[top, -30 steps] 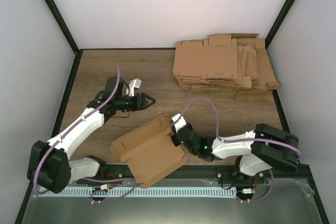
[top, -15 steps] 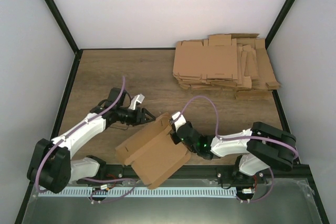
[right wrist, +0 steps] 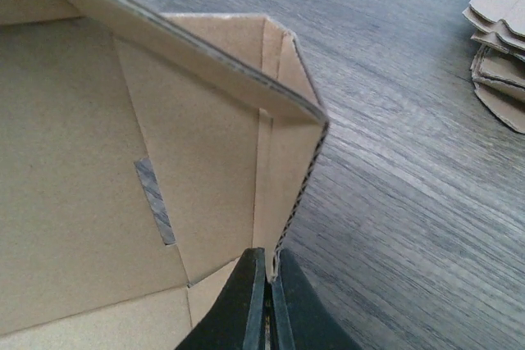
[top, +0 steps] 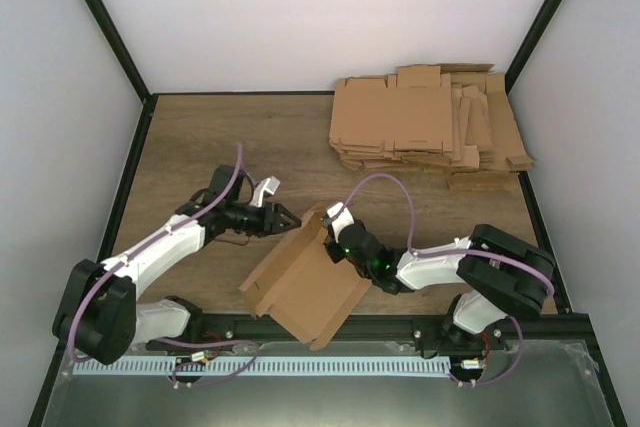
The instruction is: Fold the paper box
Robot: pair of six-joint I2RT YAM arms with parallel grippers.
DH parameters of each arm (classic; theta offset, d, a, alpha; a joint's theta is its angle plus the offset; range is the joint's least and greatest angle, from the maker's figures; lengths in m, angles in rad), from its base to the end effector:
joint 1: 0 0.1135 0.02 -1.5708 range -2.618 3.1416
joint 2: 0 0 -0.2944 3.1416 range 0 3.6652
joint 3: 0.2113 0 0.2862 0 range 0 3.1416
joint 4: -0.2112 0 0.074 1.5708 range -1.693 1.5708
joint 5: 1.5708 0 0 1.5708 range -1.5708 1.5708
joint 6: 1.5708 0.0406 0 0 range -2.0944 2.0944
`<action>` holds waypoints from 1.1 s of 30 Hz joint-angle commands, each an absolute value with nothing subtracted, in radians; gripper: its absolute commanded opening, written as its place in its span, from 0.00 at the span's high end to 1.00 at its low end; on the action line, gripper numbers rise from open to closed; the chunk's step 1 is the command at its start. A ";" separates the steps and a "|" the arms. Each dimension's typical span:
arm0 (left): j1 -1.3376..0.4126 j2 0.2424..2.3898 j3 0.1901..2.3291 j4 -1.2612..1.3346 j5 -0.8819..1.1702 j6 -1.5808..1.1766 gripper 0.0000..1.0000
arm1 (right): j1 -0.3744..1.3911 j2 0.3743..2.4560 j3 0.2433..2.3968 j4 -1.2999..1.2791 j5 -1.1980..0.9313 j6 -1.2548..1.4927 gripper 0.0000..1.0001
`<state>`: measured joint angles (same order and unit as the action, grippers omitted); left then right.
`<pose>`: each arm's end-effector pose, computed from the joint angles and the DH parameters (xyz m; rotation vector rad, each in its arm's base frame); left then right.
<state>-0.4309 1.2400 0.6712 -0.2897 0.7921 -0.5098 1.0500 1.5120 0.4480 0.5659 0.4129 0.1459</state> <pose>0.2237 -0.1346 0.2142 0.2927 2.5360 -1.3656 0.1578 0.2423 0.1388 -0.6572 1.9303 0.3270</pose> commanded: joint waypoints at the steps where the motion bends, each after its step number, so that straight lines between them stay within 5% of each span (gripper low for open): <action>1: -0.471 1.264 0.674 -0.235 0.768 -0.538 0.48 | 1.045 1.515 0.477 0.580 0.396 0.125 0.99; 18: -0.557 1.273 0.677 -0.219 0.632 -0.582 0.57 | 1.099 1.463 0.440 0.464 0.445 0.258 0.99; 33: -0.582 1.249 0.641 -0.003 0.569 -0.784 0.42 | 1.094 1.452 0.417 0.497 0.437 0.231 0.99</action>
